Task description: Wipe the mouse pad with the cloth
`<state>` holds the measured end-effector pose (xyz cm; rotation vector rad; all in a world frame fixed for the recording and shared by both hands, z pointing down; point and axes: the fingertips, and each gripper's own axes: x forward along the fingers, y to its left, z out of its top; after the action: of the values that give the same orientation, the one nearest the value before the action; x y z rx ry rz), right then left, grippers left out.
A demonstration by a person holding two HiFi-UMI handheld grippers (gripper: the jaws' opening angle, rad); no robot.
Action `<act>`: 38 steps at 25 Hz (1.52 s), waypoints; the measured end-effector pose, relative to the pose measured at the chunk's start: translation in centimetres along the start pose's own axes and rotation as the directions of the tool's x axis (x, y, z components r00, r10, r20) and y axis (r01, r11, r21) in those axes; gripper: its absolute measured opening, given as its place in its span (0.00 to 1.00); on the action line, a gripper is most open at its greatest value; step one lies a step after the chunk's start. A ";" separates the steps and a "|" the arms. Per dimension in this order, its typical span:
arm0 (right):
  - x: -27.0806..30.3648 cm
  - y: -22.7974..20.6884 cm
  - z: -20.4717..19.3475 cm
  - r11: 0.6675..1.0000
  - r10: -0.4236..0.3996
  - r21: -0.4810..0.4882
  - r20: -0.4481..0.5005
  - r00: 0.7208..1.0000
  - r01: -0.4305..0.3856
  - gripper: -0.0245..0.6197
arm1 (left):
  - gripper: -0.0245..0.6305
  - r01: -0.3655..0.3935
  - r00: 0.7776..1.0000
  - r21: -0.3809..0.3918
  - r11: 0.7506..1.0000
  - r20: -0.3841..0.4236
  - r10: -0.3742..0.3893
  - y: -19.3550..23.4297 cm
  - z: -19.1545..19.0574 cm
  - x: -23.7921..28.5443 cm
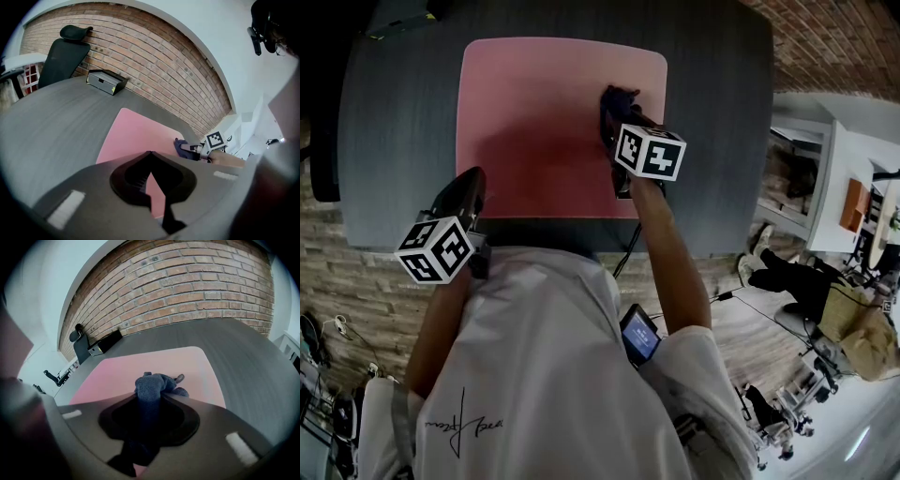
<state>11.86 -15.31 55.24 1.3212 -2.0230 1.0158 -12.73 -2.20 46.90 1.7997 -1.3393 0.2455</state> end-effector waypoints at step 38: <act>3.1 5.8 0.9 0.996 0.064 -0.054 -0.003 0.998 -0.064 0.20 | 0.04 -0.011 1.000 0.006 1.000 -0.001 0.011 0.6 -0.1 -0.2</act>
<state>5.30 -16.27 55.31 1.2353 -2.0890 0.9822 -13.32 -2.06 47.14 1.7974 -1.3492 0.2572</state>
